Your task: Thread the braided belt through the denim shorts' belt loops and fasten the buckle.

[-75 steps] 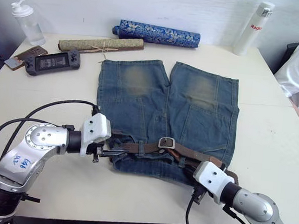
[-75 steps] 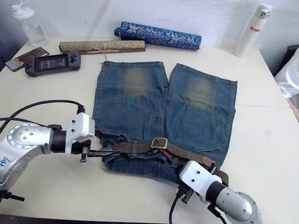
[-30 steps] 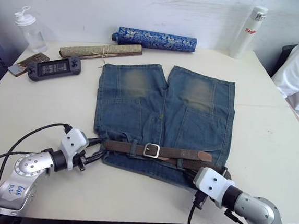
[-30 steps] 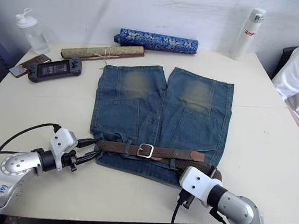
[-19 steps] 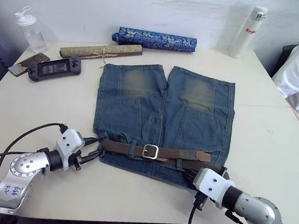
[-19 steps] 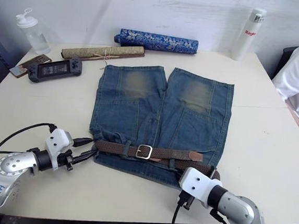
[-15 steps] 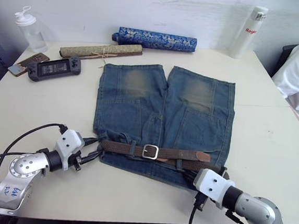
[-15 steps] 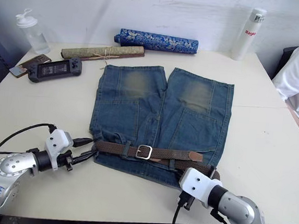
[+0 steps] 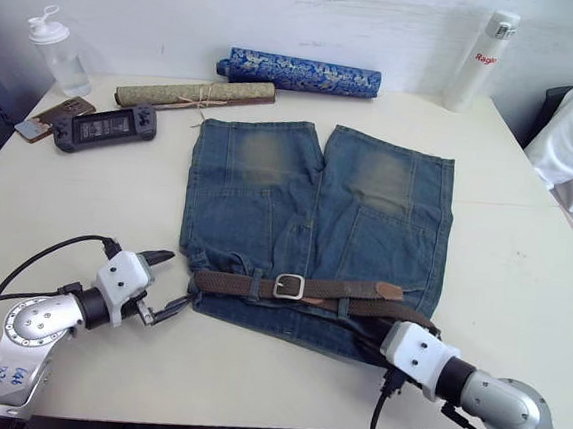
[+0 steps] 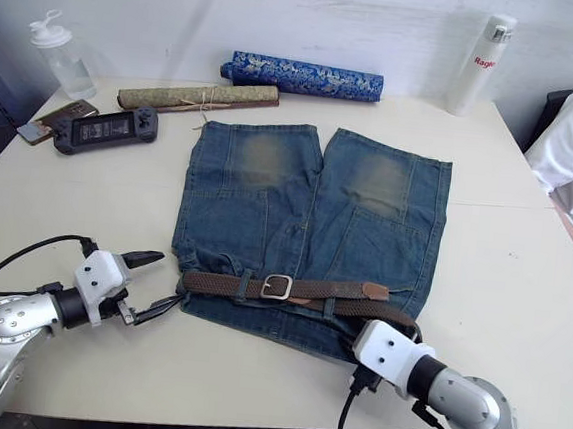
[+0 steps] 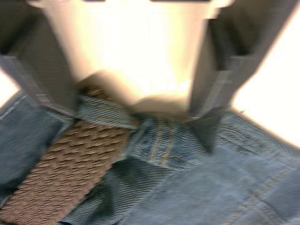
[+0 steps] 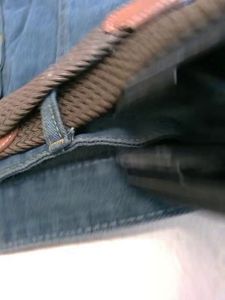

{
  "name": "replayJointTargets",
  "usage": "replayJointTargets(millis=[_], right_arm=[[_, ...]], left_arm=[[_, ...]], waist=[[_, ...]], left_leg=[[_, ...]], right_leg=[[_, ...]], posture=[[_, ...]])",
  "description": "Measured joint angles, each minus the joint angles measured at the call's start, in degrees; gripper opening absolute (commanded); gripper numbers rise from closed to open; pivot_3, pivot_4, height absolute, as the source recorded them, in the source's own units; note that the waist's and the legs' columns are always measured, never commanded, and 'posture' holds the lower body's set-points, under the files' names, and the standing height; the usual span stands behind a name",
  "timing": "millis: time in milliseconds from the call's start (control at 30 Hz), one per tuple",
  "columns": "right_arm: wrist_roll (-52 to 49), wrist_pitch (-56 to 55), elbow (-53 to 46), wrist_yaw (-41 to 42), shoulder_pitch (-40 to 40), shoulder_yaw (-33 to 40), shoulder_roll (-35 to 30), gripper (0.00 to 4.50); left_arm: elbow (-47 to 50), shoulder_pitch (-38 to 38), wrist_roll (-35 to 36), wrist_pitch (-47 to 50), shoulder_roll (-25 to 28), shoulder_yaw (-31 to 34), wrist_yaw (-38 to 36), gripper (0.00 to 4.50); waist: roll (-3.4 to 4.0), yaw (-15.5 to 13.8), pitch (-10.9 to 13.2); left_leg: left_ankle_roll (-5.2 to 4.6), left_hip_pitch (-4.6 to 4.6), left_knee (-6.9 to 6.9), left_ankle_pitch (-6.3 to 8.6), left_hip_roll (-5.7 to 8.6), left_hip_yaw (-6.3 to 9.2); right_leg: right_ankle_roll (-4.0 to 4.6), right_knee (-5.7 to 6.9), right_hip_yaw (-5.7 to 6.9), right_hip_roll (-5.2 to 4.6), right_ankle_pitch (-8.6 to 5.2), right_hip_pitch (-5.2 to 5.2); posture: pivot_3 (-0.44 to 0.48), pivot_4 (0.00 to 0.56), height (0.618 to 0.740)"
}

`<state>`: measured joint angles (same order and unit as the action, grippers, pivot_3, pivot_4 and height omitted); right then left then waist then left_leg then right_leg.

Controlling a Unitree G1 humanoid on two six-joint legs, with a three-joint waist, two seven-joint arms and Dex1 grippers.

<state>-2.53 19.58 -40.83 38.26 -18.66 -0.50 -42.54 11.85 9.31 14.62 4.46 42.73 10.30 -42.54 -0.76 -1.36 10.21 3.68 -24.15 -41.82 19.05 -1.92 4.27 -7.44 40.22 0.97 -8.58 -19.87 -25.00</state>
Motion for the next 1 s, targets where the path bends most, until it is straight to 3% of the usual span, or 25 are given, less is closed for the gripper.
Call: replayJointTargets(millis=[133,233,333,467,600,1000], right_arm=[[-7.08,4.10,-2.30,3.76,-0.82,5.07,-0.47,2.80],[-16.13,8.29,-4.26,10.42,-1.10,16.88,-5.13,2.80],[-20.65,10.19,-4.00,13.01,-0.47,22.44,-6.48,2.80],[-28.88,13.31,2.67,12.92,10.95,28.66,-6.80,2.80],[-32.42,15.30,7.37,12.01,15.03,30.05,-6.64,2.80],[-32.59,15.27,9.63,9.68,15.60,27.66,-5.24,2.80]], left_arm=[[3.07,2.30,2.24,3.01,1.11,1.16,-2.46,4.41],[8.52,4.36,8.26,7.23,5.42,7.22,-7.34,4.41],[10.92,4.33,12.36,10.26,6.86,11.11,-9.23,4.41],[14.65,-0.36,21.36,18.27,7.83,13.00,-10.08,4.41],[16.92,-3.00,25.50,23.25,7.93,13.41,-9.27,4.41],[16.75,-4.34,24.39,23.16,4.83,12.15,-7.04,4.41]], waist=[[-0.20,-0.07,0.39],[-0.46,-0.19,0.77],[-0.44,-0.16,0.87],[-0.37,-0.04,1.32],[-0.22,-0.01,1.43],[-0.08,0.00,1.52]], left_leg=[[0.03,-0.07,-0.04,0.02,0.00,0.00],[0.03,-0.24,-0.09,0.02,0.00,0.00],[0.04,-0.25,-0.08,0.02,0.01,-0.03],[-0.03,-0.22,-0.12,-0.02,0.00,-0.08],[-0.07,-0.25,-0.08,-0.04,0.01,-0.08],[-0.07,-0.31,-0.03,-0.04,0.04,-0.14]], right_leg=[[-0.04,-0.07,0.00,0.00,0.06,-0.29],[-0.06,-0.21,0.00,0.00,0.12,-0.36],[-0.04,-0.34,0.00,0.00,0.16,-0.33],[-0.11,-0.50,-0.01,0.00,0.48,-0.29],[-0.25,-0.50,-0.02,0.00,0.60,-0.33],[-0.44,-0.57,-0.10,0.01,0.71,-0.40]], posture=[[0.000,0.150,0.645],[0.000,0.150,0.645],[0.000,0.150,0.645],[0.000,0.150,0.645],[0.000,0.150,0.645],[0.000,0.150,0.645]])
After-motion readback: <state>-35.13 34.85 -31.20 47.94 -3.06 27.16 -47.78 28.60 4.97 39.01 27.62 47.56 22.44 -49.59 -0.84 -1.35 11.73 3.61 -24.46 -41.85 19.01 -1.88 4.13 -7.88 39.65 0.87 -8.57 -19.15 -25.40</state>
